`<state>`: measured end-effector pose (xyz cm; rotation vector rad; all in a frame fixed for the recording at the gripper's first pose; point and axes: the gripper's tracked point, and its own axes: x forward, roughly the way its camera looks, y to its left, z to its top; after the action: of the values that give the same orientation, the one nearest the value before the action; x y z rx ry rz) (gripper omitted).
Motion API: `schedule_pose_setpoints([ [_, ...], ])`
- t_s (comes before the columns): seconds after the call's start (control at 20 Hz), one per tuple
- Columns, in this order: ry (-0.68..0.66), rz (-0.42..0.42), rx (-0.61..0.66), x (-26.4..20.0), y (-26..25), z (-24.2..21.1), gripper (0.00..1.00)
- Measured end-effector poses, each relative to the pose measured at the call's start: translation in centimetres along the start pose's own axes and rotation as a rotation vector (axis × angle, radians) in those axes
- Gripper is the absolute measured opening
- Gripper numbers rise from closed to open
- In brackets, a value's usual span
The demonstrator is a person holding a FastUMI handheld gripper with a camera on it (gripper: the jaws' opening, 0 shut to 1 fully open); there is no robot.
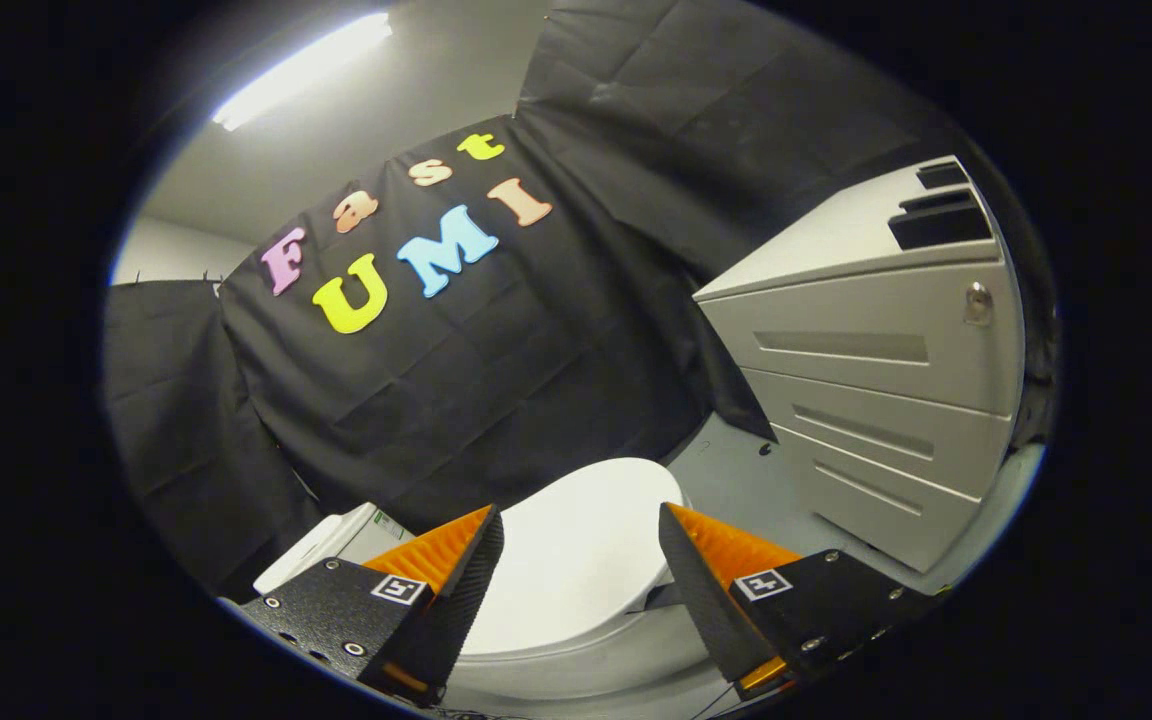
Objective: Open the toilet lid.
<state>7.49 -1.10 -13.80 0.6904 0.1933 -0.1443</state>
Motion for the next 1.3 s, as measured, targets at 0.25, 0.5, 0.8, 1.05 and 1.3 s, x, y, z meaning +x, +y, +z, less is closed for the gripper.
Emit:
schedule_pose_setpoints([
  [0.25,0.037,-0.068,0.122,1.8,-2.6,-2.1,0.96],
  [0.5,0.078,-0.127,0.212,3.1,-4.8,-4.4,0.96],
  [0.8,0.113,-0.191,0.313,2.9,-8.5,-6.8,0.95],
  [1.05,0.188,-0.189,0.344,4.1,-8.6,-8.7,0.88],
  [1.3,0.231,-0.189,0.391,4.8,-8.7,-9.1,0.76],
])
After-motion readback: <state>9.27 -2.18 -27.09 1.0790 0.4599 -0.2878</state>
